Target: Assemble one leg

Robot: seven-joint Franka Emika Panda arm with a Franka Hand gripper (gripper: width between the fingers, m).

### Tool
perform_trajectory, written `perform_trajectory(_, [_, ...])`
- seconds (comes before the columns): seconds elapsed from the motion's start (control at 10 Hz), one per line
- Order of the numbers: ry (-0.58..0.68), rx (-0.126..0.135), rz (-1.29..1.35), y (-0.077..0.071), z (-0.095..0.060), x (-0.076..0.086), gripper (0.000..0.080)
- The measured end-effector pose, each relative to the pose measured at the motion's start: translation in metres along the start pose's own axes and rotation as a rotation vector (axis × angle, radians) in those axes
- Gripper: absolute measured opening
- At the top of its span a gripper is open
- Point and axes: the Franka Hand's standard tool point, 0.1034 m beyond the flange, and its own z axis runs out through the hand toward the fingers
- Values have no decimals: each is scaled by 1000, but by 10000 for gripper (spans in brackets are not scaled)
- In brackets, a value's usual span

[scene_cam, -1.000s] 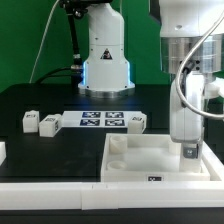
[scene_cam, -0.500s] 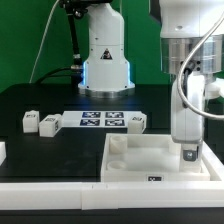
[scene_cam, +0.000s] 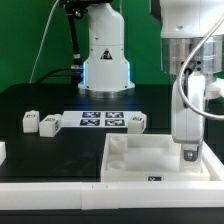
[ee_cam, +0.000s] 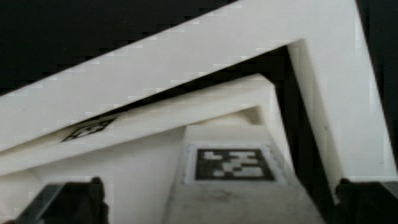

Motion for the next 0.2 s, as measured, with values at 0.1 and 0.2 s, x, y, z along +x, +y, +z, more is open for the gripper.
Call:
perform_trajectory(0.1, [0, 0, -1, 0, 0, 0, 649])
perform_trajectory(0.2, [0, 0, -1, 0, 0, 0, 649])
